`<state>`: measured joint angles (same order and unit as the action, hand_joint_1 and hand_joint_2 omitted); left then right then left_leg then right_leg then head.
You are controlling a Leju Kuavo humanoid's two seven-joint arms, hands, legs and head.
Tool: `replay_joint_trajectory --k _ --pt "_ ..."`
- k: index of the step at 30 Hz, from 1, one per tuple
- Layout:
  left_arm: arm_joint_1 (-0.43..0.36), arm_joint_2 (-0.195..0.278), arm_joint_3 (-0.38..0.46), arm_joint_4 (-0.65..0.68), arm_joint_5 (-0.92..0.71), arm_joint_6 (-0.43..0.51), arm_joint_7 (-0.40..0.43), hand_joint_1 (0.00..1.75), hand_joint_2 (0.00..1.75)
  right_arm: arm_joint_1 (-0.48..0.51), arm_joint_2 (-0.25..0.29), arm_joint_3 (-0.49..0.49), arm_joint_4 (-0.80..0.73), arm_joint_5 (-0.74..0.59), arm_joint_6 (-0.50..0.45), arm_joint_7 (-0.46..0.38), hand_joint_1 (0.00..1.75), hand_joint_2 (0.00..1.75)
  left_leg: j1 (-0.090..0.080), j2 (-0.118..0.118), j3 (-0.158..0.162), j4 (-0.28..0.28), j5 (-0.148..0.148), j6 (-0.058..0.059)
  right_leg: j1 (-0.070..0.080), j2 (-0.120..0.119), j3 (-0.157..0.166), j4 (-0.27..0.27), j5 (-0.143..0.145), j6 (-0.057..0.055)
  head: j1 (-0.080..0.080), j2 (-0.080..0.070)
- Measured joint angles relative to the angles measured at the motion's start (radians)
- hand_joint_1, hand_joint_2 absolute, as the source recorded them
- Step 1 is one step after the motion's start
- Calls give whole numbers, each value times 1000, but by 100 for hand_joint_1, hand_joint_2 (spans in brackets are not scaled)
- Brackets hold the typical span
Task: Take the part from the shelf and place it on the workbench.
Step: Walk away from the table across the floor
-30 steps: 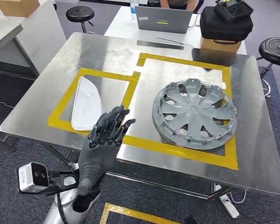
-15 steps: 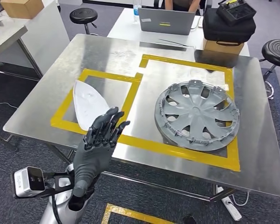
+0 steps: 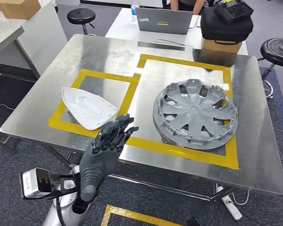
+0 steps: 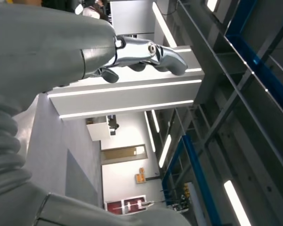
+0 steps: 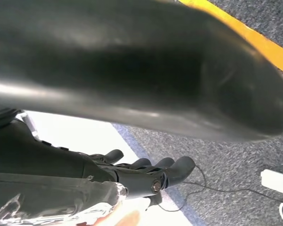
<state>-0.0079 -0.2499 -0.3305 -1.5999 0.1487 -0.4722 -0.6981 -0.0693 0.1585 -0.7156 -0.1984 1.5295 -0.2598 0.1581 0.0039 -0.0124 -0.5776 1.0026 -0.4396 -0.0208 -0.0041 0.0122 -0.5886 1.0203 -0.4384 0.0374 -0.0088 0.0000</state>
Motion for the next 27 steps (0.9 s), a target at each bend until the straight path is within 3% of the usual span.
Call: replay_joint_trajectory --k 3,5,7,8,9,10,13,15,17,19,20,22,23,24,25,27 --pt "-2 0 -5 9 12 -8 0 0 175 0 0 0 0 2 0 0 0 0 0 1 -6 -9 12 19 -4 -1 -7 3 -5 19 1 0" --pt "-3 0 -10 13 16 -10 0 0 175 0 0 0 0 2 1 1 0 0 3 5 -14 -14 23 31 -6 -3 -33 71 -63 29 2 0" --pt "-4 0 -13 16 19 -11 0 0 175 0 0 0 0 2 1 3 0 0 2 7 -29 -14 34 36 -6 -4 -80 206 -146 36 3 0" --pt "-4 0 -13 18 20 -12 0 0 175 0 0 -1 0 2 1 3 0 0 2 8 -38 -14 40 37 -6 -4 -95 259 -171 39 3 0" --pt "-4 0 -13 19 22 -12 0 0 175 0 0 -1 0 2 1 3 0 0 2 8 -47 -13 47 36 -6 -4 -90 274 -174 40 3 0" --pt "-5 0 -14 21 24 -14 0 0 175 0 0 -1 0 3 1 3 0 0 2 8 -55 -13 55 34 -6 -4 -65 248 -159 40 3 0" --pt "-5 -1 -17 22 29 -19 0 0 175 -5 0 -1 0 3 1 3 0 0 2 6 -75 -12 77 21 -6 -2 74 41 -94 35 2 0" --pt "-6 0 -18 22 29 -21 0 0 175 -8 -1 -1 0 4 1 3 0 0 0 5 -79 -11 91 10 -4 2 106 -21 -87 24 0 0" --pt "-6 1 -19 22 27 -21 0 0 175 -8 -1 -2 0 5 1 4 0 0 1 5 -81 -16 103 -3 -2 3 93 -19 -75 7 -1 0" --pt "-6 2 -19 22 23 -20 0 0 175 -9 -2 -3 0 5 0 3 0 0 3 5 -92 0 72 -14 -3 0 80 -20 -57 -11 -2 0" --pt "-6 2 -19 22 22 -19 0 0 175 -9 -2 -3 0 5 0 3 0 0 4 5 -105 36 29 -19 -5 -2 70 -21 -45 -19 -3 0" --pt "-6 2 -19 22 20 -17 0 0 175 -9 -2 -3 0 6 0 2 0 0 4 6 -142 162 -74 -25 -5 -3 44 -20 -23 -24 -5 0" --pt "-6 2 -19 22 20 -17 0 0 175 -9 -2 -4 0 6 0 2 0 0 4 6 -155 227 -105 -27 -4 -4 30 -19 -12 -25 -5 0" --pt "-6 2 -19 22 21 -17 0 0 175 -8 -2 -4 0 6 0 1 0 0 4 6 -156 267 -114 -28 -4 -5 15 -18 -2 -24 -5 0" --pt "-6 2 -19 22 21 -17 0 0 175 -8 -2 -4 0 5 0 1 0 0 4 6 -141 275 -103 -27 -4 -6 2 -18 8 -22 -5 0" --pt "-7 2 -19 22 21 -17 0 0 175 -8 -3 -5 0 5 0 1 0 0 4 6 -55 184 -59 -21 -4 -6 -20 -17 25 -15 -5 0"
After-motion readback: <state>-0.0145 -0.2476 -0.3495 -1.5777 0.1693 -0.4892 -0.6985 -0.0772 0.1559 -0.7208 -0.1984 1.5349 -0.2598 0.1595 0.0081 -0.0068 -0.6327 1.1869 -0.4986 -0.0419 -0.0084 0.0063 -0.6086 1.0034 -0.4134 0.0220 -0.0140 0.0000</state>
